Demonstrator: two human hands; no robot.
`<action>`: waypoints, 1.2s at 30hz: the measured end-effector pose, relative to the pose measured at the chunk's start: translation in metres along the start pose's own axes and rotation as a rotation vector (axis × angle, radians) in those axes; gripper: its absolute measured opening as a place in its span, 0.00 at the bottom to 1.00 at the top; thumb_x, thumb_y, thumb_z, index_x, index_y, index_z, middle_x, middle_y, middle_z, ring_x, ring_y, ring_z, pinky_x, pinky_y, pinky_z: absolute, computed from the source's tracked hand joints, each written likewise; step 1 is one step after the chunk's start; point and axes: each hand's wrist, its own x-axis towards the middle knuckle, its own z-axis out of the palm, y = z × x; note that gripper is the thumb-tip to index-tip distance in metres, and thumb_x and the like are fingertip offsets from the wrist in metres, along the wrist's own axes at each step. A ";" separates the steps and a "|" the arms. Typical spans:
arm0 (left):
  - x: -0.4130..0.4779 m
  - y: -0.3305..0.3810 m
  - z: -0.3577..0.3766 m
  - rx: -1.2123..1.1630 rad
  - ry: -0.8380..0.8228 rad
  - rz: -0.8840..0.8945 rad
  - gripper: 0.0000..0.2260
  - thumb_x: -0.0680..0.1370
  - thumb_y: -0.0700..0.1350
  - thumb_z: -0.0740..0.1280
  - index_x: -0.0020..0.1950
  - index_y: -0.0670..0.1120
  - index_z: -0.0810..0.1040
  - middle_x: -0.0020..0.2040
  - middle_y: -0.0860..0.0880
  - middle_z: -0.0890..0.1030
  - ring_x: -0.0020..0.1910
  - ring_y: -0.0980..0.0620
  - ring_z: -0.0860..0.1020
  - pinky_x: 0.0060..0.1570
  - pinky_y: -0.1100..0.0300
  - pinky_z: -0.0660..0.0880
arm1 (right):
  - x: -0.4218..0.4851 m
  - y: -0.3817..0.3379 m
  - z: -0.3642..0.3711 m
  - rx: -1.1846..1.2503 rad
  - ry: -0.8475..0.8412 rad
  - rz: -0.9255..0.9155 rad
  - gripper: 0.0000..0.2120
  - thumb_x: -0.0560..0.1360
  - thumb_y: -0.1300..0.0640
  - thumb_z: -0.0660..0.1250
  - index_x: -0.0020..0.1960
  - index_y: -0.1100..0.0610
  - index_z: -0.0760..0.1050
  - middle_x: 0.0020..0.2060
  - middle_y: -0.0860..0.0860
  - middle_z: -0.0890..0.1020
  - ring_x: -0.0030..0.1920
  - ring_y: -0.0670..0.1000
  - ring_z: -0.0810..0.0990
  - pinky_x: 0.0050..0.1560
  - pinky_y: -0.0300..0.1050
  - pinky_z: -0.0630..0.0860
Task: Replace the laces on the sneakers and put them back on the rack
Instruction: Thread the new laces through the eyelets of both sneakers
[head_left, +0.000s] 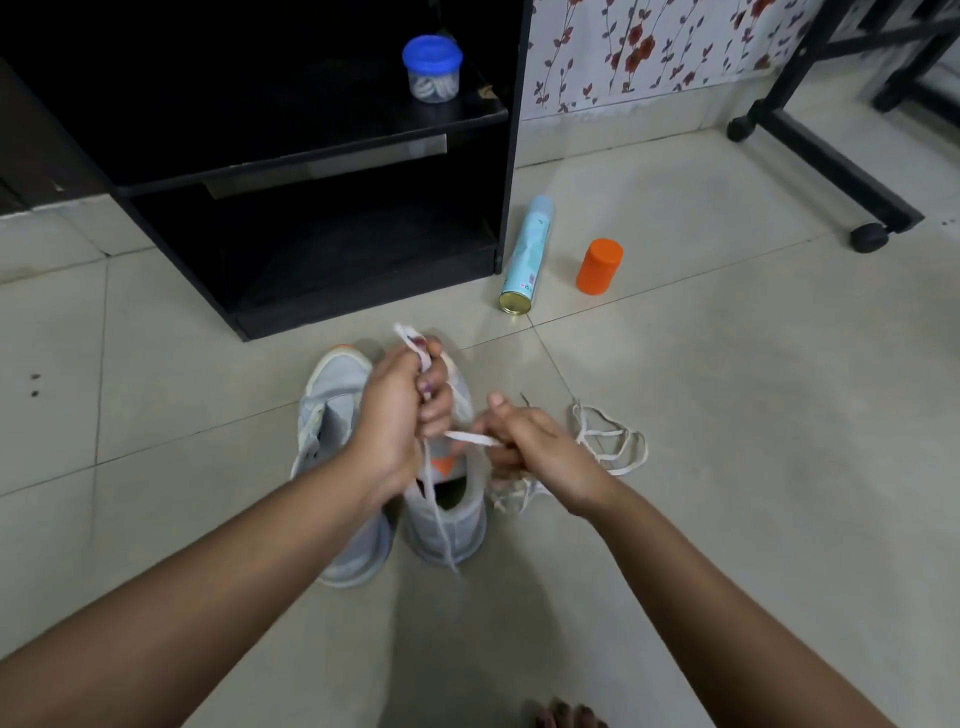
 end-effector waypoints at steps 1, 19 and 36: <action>0.004 0.004 -0.008 0.079 0.010 0.032 0.13 0.83 0.41 0.50 0.40 0.47 0.68 0.25 0.54 0.61 0.20 0.58 0.58 0.21 0.71 0.55 | -0.001 0.003 -0.002 0.063 0.037 0.028 0.22 0.82 0.47 0.55 0.42 0.59 0.80 0.23 0.47 0.64 0.24 0.46 0.63 0.29 0.40 0.66; -0.009 -0.006 -0.020 0.701 -0.318 0.023 0.09 0.83 0.44 0.57 0.54 0.47 0.77 0.28 0.61 0.77 0.22 0.64 0.71 0.25 0.75 0.64 | 0.005 -0.026 -0.002 0.027 0.173 -0.206 0.06 0.80 0.61 0.61 0.47 0.52 0.73 0.33 0.52 0.74 0.32 0.48 0.71 0.37 0.42 0.70; 0.012 0.020 -0.059 -0.373 0.230 -0.070 0.24 0.81 0.51 0.60 0.25 0.49 0.67 0.20 0.53 0.66 0.19 0.56 0.68 0.21 0.67 0.68 | 0.009 0.033 -0.049 0.272 0.275 0.181 0.18 0.81 0.52 0.59 0.34 0.57 0.70 0.26 0.47 0.56 0.26 0.46 0.52 0.24 0.37 0.51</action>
